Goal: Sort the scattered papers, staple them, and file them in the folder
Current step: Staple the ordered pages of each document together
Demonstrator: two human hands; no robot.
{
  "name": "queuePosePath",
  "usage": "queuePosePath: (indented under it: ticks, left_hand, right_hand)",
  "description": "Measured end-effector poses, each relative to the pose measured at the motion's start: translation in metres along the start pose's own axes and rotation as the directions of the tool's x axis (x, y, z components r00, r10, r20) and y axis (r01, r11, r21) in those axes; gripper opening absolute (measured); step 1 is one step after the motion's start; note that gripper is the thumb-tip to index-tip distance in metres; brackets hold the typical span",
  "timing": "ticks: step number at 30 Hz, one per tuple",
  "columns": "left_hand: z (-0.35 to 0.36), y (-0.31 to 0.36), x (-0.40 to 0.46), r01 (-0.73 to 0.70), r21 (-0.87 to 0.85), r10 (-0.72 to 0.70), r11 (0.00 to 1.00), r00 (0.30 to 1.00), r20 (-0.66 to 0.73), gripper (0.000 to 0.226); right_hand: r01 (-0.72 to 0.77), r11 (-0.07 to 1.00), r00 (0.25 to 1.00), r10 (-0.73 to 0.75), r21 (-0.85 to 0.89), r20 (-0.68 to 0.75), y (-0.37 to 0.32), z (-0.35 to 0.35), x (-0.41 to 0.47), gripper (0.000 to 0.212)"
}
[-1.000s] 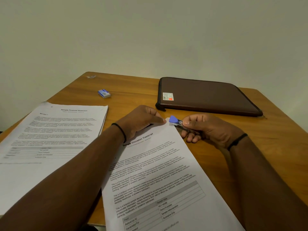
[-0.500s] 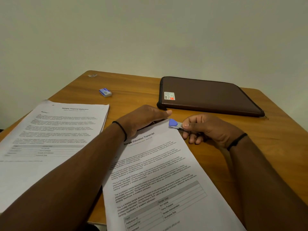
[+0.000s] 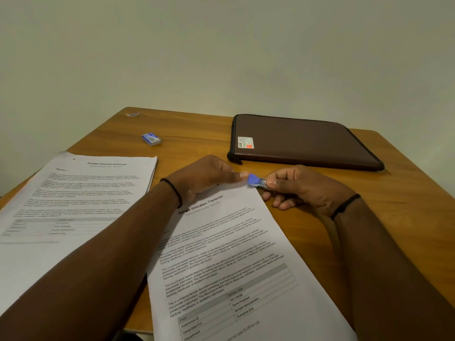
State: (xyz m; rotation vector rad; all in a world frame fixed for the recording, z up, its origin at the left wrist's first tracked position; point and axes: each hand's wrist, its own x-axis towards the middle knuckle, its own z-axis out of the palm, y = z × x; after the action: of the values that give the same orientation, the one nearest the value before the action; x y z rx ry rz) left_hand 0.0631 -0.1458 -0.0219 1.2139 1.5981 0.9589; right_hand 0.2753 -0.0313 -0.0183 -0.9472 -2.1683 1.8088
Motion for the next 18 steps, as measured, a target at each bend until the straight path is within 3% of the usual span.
queuePosePath:
  ticks: [2, 5, 7, 9, 12, 15, 18]
  left_hand:
    - [-0.002, 0.001, -0.003, 0.035, 0.004, -0.035, 0.999, 0.999, -0.008, 0.05]
    - [0.002, -0.001, 0.001, 0.07, 0.043, -0.067, 0.997, 0.996, -0.063, 0.061]
    - [0.007, -0.003, 0.003, 0.034, 0.053, -0.029, 0.998, 0.995, -0.093, 0.06]
    - [0.011, -0.006, 0.004, -0.046, 0.087, 0.061, 0.995, 0.981, -0.183, 0.053]
    - [0.014, -0.011, 0.01, -0.194, 0.235, 0.26, 0.952, 0.918, -0.298, 0.037]
    - [0.016, -0.005, 0.015, -0.217, 0.372, 0.367, 0.902, 0.841, -0.398, 0.023]
    - [0.024, 0.006, 0.012, -0.287, 0.183, 0.339, 0.94, 0.841, -0.421, 0.036]
  right_hand:
    - [0.009, 1.0, 0.997, -0.007, 0.023, -0.078, 0.001, -0.006, -0.006, 0.034]
    - [0.0, 0.994, 0.962, -0.031, -0.113, -0.27, 0.005, -0.014, -0.013, 0.027]
    - [-0.018, 0.98, 0.924, -0.059, -0.196, -0.379, 0.007, -0.013, -0.012, 0.027]
    - [-0.013, 0.985, 0.897, -0.063, -0.17, -0.437, 0.005, -0.008, -0.01, 0.031]
    - [0.035, 0.999, 0.882, -0.035, -0.009, -0.47, 0.003, -0.003, -0.007, 0.034]
    - [0.115, 0.987, 0.885, -0.051, 0.11, -0.462, 0.001, 0.004, -0.007, 0.032]
    - [0.215, 0.964, 0.915, -0.143, 0.156, -0.378, -0.013, 0.017, -0.009, 0.03]
